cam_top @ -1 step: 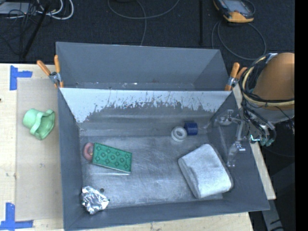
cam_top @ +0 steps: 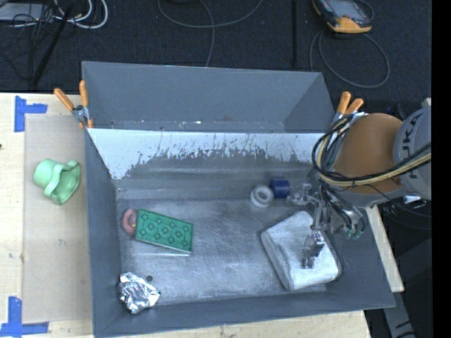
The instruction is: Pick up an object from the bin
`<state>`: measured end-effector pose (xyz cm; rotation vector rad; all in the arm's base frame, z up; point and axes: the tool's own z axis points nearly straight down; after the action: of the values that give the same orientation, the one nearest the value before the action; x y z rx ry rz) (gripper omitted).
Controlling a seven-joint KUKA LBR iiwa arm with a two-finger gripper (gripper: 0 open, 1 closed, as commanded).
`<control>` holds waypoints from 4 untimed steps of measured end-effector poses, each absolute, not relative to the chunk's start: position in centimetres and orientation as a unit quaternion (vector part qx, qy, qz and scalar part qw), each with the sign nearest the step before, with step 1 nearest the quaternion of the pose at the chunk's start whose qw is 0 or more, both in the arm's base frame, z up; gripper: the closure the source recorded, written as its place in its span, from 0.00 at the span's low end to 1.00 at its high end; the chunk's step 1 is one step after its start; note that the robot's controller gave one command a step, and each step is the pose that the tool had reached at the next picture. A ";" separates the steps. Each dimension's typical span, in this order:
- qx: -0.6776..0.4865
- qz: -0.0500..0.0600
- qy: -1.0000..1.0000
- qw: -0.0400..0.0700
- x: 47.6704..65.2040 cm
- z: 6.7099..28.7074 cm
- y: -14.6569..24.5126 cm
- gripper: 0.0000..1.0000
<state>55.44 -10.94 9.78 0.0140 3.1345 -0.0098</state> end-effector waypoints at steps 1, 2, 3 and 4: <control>-0.034 0.000 0.999 0.004 60.5 12.2 -10.5 0.00; -0.032 0.000 0.999 0.003 61.9 15.6 -8.6 0.00; 0.132 0.000 0.991 0.000 61.8 15.1 -7.9 0.00; 0.059 0.000 0.998 -0.001 62.1 13.2 -6.3 0.00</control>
Offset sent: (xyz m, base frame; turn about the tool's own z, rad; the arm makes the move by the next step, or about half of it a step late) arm 0.0478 0.0045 0.0220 -0.0785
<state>62.06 -6.31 13.20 0.1869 3.1379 0.0007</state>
